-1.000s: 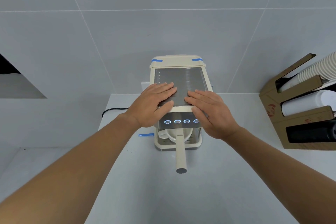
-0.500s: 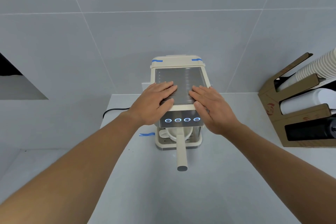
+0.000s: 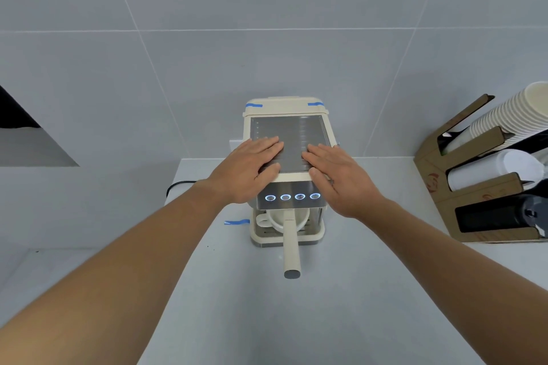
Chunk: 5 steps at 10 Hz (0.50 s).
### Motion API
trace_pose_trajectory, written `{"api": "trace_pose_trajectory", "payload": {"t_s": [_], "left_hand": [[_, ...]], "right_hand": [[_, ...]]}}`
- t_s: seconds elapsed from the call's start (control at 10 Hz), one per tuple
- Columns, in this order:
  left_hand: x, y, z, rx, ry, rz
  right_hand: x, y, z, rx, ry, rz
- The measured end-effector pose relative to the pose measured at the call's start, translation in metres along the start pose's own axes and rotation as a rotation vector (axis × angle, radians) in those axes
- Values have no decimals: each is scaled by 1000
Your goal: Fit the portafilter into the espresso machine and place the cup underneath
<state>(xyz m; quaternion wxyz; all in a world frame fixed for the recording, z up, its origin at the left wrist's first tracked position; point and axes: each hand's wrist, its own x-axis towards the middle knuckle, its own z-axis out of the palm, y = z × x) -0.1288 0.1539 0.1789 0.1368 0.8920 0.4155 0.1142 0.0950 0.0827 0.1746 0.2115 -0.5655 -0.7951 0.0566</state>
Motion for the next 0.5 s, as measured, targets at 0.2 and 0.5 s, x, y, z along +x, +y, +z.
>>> {"api": "trace_pose_trajectory", "payload": {"t_s": [0.2,0.5], "left_hand": [[-1,12,-10,30,-89,-51],[-7,24,-42,-36,-22,-120]], "right_hand": [[4,-10,-18,-49,-48,-11],[12,-19,-71,142,-101,241]]}}
